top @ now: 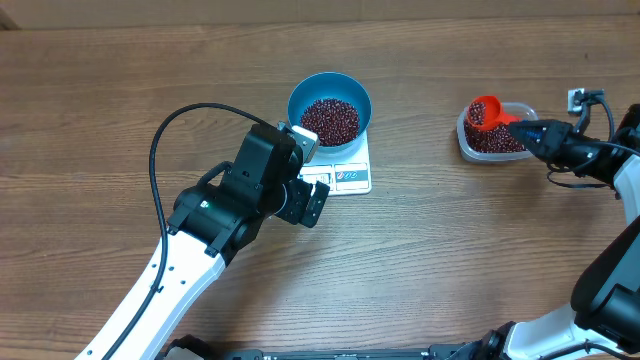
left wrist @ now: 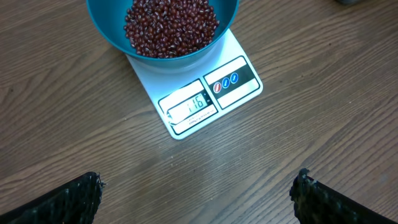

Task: Scoop item into bowl and weigh 150g on scale
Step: 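Lift the filled scoop and carry it leftward over the blue bowl, then tilt the scoop with the right gripper to pour beans into the bowl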

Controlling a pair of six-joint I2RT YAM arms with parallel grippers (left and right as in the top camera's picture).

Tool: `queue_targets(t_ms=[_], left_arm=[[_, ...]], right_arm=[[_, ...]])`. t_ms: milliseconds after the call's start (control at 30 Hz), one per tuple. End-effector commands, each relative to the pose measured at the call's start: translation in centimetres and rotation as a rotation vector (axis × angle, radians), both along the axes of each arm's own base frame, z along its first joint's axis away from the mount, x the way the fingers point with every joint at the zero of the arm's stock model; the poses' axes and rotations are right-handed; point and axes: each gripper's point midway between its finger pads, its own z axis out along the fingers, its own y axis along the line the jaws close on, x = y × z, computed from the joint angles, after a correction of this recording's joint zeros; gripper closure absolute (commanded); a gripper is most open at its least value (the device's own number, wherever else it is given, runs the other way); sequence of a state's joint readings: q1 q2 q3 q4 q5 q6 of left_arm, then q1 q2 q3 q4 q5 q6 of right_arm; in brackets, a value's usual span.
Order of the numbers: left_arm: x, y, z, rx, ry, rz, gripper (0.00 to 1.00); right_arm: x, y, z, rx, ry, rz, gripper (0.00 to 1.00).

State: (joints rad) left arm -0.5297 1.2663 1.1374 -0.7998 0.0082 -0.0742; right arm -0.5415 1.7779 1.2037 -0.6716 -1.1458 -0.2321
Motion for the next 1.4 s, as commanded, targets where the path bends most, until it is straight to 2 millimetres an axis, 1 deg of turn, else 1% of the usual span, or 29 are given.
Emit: queue_targets(t_ms=[0,67,233,400,467,667,733,867,1000,1067,1167,1267,1367], left_arm=[[-0.1,-0.1,-0.3,0.007,0.007,-0.016,0.00],[-0.1,-0.1,-0.3,0.007,0.007,-0.016,0.00],[-0.1,-0.1,-0.3,0.007,0.007,-0.016,0.00],[-0.1,-0.1,-0.3,0.007,0.007,-0.016,0.00],[-0.1,-0.1,-0.3,0.007,0.007,-0.016,0.00],[-0.1,-0.1,-0.3,0.007,0.007,-0.016,0.00],[-0.1,-0.1,-0.3,0.007,0.007,-0.016,0.00],[-0.1,-0.1,-0.3,0.007,0.007,-0.016,0.01],[-0.1,-0.1,-0.3,0.007,0.007,-0.016,0.00],[-0.1,-0.1,-0.3,0.007,0.007,-0.016,0.01],[-0.1,-0.1,-0.3,0.007,0.007,-0.016,0.01],[-0.1,-0.1,-0.3,0.007,0.007,-0.016,0.00],[-0.1,-0.1,-0.3,0.007,0.007,-0.016,0.01]], right_arm=[[-0.2,1.5,1.0,0.073,-0.036,0.052,0.96],[-0.1,2.5,1.0,0.074,-0.035,0.077,0.96],[0.2,5.8,1.2,0.071,-0.048,0.162,0.96],[1.2,9.1,1.8,0.082,-0.059,0.227,0.96],[1.9,11.3,2.3,0.086,-0.076,0.263,0.96],[2.9,15.6,3.3,0.094,-0.084,0.316,0.96],[3.3,16.7,3.2,0.085,-0.067,0.310,0.96],[3.8,18.1,3.1,0.062,-0.061,0.298,0.96],[4.7,20.0,3.3,-0.001,-0.132,0.301,0.96],[5.0,21.3,3.4,-0.052,-0.198,0.319,0.96],[4.8,22.9,3.5,-0.126,-0.304,0.373,0.96],[4.7,24.1,3.2,-0.194,-0.380,0.412,0.96],[4.4,24.8,3.1,-0.263,-0.485,0.465,0.96]])
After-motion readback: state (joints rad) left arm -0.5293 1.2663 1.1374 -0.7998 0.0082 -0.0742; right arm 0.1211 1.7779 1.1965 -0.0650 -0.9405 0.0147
